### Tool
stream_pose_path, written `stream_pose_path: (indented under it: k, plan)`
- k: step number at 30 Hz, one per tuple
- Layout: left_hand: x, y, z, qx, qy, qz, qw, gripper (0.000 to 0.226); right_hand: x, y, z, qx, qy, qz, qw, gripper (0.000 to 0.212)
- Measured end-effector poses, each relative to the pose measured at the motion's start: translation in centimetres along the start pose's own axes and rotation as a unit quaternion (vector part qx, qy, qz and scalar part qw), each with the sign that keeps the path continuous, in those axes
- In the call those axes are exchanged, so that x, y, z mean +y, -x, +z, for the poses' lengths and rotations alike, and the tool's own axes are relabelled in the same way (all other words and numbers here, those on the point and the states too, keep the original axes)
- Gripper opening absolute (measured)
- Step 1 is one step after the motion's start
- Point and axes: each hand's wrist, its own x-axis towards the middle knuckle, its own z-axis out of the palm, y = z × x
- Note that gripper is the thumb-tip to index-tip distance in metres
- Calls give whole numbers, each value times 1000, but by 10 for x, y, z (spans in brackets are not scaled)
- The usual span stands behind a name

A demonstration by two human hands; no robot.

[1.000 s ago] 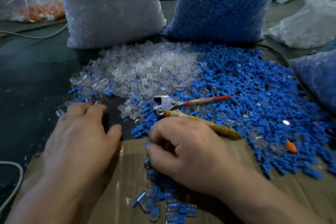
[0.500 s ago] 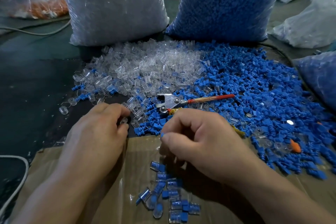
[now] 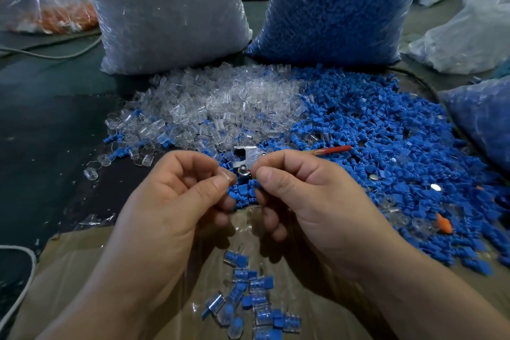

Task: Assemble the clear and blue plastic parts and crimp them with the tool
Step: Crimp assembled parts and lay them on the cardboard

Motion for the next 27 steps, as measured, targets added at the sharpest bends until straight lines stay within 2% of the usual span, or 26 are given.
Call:
stream_pose_path:
  k: [3, 6, 8, 10, 12, 14, 17, 19, 23, 27]
  plan:
    - [-2, -4, -7, -35, 65, -63, 995, 19, 0, 0, 0, -6, -33, 5, 999, 7]
    - [-5, -7, -9, -34, 91, -61, 993, 26, 0, 0, 1, -3, -58, 9, 998, 10]
    - [-5, -7, -9, -28, 90, -62, 994, 23, 1, 1, 3, 5, -31, -1, 999, 15]
    - [-4, -6, -9, -23, 77, -65, 995, 16, 3, 1, 5, 27, 48, -29, 998, 18]
    - [-3, -4, -6, -12, 44, -63, 997, 17, 5, 3, 5, 63, 185, -79, 978, 17]
    - [-3, -2, -1, 6, 3, -52, 999, 17, 6, 5, 6, 92, 293, -134, 942, 17]
    - [-4, 1, 2, 31, -43, -25, 998, 13, 4, 5, 7, 114, 385, -237, 885, 7]
    - [-6, 2, 3, 36, -72, -9, 997, 9, 4, 5, 8, 100, 435, -270, 853, 7]
    - [-4, 6, 6, 22, -98, 34, 994, 12, 3, 5, 7, 88, 459, -286, 837, 15]
    - [-3, 8, 9, 9, -109, 52, 993, 23, 2, 7, 8, 75, 467, -301, 828, 13]
